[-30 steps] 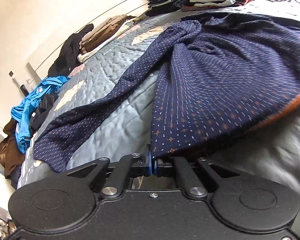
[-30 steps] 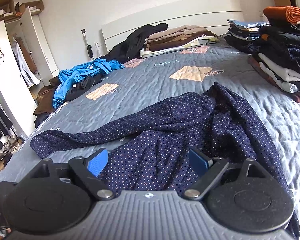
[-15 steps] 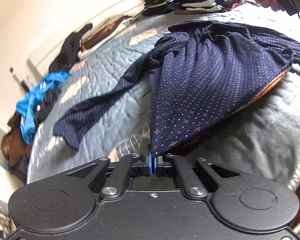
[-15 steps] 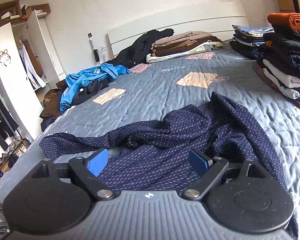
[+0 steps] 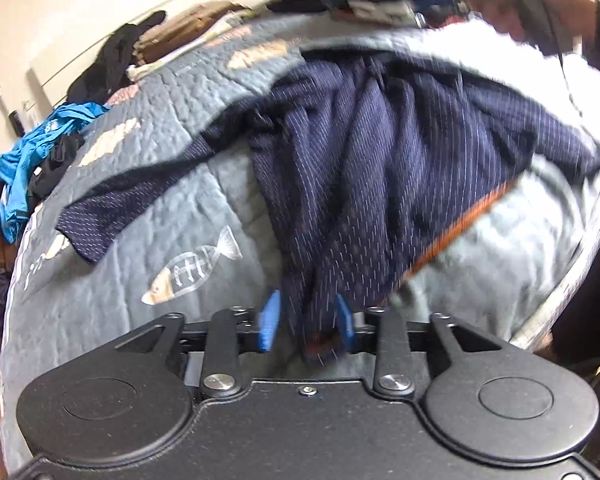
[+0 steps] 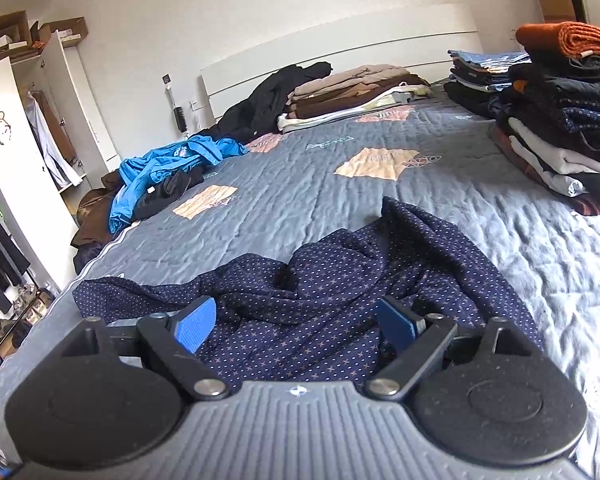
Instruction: Fold clothes
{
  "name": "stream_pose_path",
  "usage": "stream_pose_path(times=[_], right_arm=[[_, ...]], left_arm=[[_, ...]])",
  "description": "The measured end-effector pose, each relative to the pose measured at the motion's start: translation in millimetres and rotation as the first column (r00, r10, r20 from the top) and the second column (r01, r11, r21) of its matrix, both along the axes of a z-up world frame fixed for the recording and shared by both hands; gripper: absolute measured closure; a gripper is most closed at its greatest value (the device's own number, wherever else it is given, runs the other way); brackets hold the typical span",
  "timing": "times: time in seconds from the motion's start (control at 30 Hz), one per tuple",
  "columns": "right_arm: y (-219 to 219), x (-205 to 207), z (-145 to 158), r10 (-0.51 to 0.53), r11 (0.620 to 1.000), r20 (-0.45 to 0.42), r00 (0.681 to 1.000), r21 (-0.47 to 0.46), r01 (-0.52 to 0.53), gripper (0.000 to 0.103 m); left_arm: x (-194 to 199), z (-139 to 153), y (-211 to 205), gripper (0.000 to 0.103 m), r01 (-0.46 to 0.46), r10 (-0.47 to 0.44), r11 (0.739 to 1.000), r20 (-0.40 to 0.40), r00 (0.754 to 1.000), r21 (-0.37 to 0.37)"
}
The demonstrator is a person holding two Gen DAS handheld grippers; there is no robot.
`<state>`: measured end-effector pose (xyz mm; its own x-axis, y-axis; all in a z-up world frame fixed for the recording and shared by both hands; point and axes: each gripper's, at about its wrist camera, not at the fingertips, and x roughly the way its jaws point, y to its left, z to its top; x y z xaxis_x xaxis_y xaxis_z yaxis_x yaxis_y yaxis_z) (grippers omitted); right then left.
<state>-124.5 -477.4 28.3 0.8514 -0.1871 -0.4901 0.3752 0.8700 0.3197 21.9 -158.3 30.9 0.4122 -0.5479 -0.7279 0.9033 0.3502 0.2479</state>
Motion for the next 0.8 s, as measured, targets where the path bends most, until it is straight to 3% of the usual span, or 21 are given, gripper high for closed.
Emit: stream_pose_path(times=[0.07, 0.2, 0.33, 0.5, 0.67, 0.8], right_arm=[[-7, -2, 1, -0.020, 1.000, 0.007, 1.000, 0.011, 0.020, 0.015], [-22, -8, 4, -0.073, 0.997, 0.029, 0.997, 0.037, 0.072, 0.015], [-36, -13, 6, -0.118, 0.991, 0.049, 0.992, 0.062, 0.115, 0.015], [-49, -14, 3, -0.143, 0.988, 0.049, 0.988, 0.072, 0.140, 0.015], [-67, -15, -3, -0.188, 0.979, 0.037, 0.982, 0.092, 0.184, 0.015], [-78, -15, -10, -0.212, 0.972, 0.023, 0.977, 0.113, 0.208, 0.015]], left_arm=[[4, 21, -1, 0.045, -0.007, 0.008, 0.999, 0.020, 1.000, -0.050], [13, 43, -32, 0.044, 0.038, -0.022, 0.994, 0.158, 0.987, -0.101], [22, 39, -91, 0.042, 0.137, -0.106, 0.985, 0.262, 0.959, -0.104], [42, 14, -179, 0.040, 0.239, -0.206, 0.968, 0.307, 0.929, -0.073], [62, -31, -262, 0.041, 0.324, -0.307, 0.946, 0.347, 0.886, 0.011], [77, -70, -308, 0.045, 0.371, -0.376, 0.925, 0.309, 0.874, 0.077]])
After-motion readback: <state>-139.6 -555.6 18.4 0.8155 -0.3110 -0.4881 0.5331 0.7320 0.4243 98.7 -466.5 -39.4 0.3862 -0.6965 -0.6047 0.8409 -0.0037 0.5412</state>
